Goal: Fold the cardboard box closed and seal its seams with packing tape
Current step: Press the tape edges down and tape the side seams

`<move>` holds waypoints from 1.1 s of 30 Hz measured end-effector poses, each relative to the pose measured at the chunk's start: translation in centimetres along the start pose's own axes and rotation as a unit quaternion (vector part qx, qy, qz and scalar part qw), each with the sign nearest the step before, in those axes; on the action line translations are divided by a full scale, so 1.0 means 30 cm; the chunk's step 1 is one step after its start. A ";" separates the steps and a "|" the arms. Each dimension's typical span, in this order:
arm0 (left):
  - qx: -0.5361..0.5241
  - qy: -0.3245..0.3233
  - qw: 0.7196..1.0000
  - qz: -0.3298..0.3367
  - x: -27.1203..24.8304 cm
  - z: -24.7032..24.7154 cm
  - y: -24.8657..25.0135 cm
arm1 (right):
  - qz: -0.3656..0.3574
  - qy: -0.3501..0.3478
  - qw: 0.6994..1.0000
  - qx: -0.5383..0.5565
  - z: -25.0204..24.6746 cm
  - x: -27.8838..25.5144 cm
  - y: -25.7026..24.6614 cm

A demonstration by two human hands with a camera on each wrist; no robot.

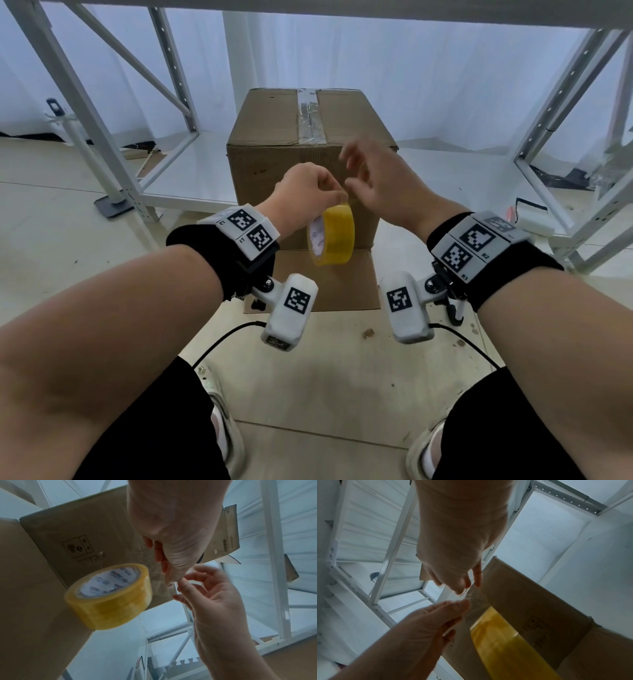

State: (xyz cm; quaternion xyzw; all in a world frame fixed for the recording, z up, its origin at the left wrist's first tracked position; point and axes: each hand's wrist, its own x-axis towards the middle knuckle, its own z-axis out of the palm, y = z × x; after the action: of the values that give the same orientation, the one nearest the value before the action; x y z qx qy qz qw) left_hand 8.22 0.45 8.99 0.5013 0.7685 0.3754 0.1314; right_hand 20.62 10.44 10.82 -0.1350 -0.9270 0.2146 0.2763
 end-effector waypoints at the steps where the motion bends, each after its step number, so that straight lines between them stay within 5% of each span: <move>1: 0.004 0.000 1.000 -0.006 0.001 0.002 -0.001 | 0.015 0.054 0.998 0.039 -0.011 0.001 0.001; 4: 0.006 0.005 1.000 -0.014 -0.007 0.011 -0.011 | 0.095 0.085 0.986 0.110 -0.030 0.001 0.012; 8: -0.014 0.014 1.000 0.007 -0.019 0.008 -0.008 | 0.265 -0.119 0.935 0.202 0.026 -0.032 0.036; 15: -0.018 0.079 0.996 0.030 -0.021 -0.029 0.007 | 0.331 -0.153 0.866 0.342 0.090 -0.035 0.049; 21: -0.010 0.120 0.992 0.044 -0.014 -0.089 -0.007 | 0.277 -0.034 0.910 0.308 0.126 -0.010 -0.003; 33: -0.034 0.177 0.982 0.057 -0.041 -0.107 -0.035 | 0.253 -0.106 0.925 0.264 0.098 0.035 -0.028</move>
State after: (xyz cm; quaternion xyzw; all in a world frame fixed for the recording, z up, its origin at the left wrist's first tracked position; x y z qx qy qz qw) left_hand 6.23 -2.27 10.23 0.4648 0.7369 0.4907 -0.0116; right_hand 17.99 9.15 9.47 -0.2641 -0.7958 0.5271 0.1388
